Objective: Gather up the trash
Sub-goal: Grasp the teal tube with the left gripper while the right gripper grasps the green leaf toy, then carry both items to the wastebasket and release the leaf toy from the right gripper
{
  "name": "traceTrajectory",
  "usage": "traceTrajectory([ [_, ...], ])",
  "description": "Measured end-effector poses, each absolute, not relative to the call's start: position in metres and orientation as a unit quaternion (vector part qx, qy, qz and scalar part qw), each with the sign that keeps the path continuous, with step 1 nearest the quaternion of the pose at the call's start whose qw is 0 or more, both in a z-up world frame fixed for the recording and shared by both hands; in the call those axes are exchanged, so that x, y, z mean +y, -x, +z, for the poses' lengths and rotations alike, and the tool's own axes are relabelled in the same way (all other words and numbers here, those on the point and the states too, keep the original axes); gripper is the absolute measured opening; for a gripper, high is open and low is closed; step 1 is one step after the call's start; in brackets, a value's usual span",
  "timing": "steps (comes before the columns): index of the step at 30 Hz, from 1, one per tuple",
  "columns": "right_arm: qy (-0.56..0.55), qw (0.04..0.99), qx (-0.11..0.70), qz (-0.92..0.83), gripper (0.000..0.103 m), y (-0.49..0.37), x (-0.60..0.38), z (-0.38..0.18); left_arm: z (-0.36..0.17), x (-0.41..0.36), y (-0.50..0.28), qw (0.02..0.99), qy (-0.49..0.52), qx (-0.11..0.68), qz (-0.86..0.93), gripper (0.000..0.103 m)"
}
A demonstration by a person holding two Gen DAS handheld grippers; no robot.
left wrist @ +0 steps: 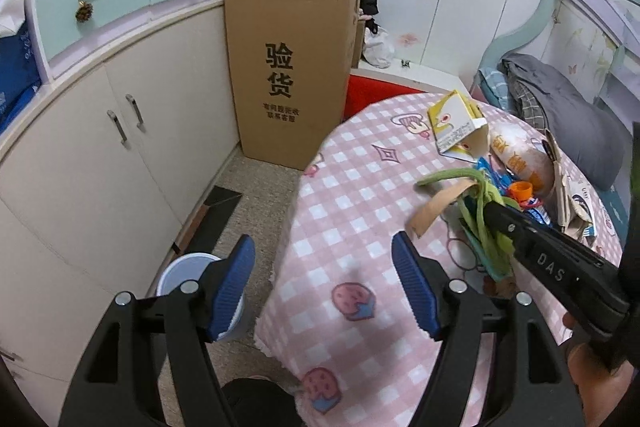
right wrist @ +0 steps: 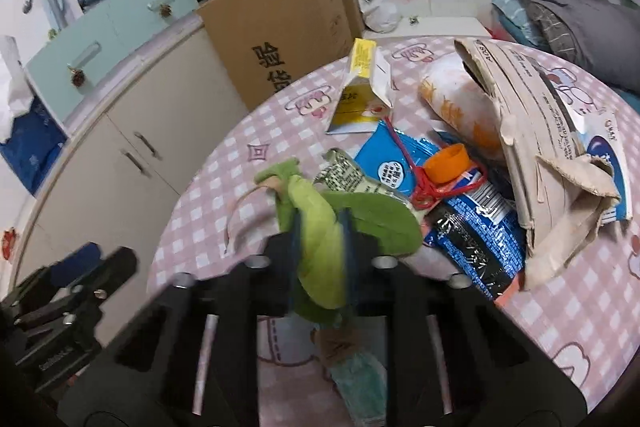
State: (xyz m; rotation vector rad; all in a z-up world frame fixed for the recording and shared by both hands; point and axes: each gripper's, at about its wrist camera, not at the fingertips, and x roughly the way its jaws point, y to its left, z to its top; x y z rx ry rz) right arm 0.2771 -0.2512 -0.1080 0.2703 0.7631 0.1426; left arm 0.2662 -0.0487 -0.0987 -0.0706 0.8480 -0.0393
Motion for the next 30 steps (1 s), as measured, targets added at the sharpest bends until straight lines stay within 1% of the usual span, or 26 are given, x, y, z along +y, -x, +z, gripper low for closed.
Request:
traceTrajectory([
  [5, -0.119, 0.941, 0.316, 0.033, 0.01, -0.239, -0.269, -0.082, -0.103, -0.072, -0.266, 0.906, 0.033, 0.42, -0.046, 0.07],
  [8, -0.116, 0.947, 0.301, 0.01, 0.01, -0.223, -0.285, -0.073, -0.106, -0.095, -0.261, 0.903, 0.025, 0.425, -0.067, 0.07],
  [16, -0.132, 0.945, 0.298, -0.025, 0.01, -0.192, -0.318, -0.077, -0.123, -0.159, -0.252, 0.887, -0.007, 0.448, -0.111, 0.07],
  [21, -0.134, 0.944, 0.301, -0.018, 0.009, -0.186, -0.315, -0.083, -0.137, -0.172, -0.256, 0.882, -0.015, 0.461, -0.1, 0.067],
  [22, -0.134, 0.944, 0.302, -0.015, 0.009, -0.185, -0.313, -0.083, -0.137, -0.173, -0.255, 0.883, -0.015, 0.459, -0.099, 0.063],
  [23, -0.134, 0.944, 0.302, -0.014, 0.009, -0.186, -0.311, -0.083, -0.137, -0.174, -0.254, 0.883, -0.017, 0.457, -0.106, 0.05],
  [24, -0.133, 0.944, 0.302, -0.011, 0.009, -0.186, -0.308, -0.083, -0.136, -0.175, -0.254, 0.882, -0.019, 0.455, -0.121, 0.04],
  [25, -0.133, 0.944, 0.301, -0.009, 0.009, -0.185, -0.306, -0.083, -0.135, -0.175, -0.252, 0.88, -0.02, 0.455, -0.134, 0.024],
  [26, -0.133, 0.945, 0.3, -0.006, 0.009, -0.185, -0.302, -0.081, -0.135, -0.175, -0.251, 0.879, -0.022, 0.453, -0.144, 0.019],
  [30, -0.129, 0.945, 0.299, 0.003, 0.009, -0.186, -0.29, -0.079, -0.135, -0.162, -0.247, 0.879, -0.006, 0.45, -0.16, 0.018],
])
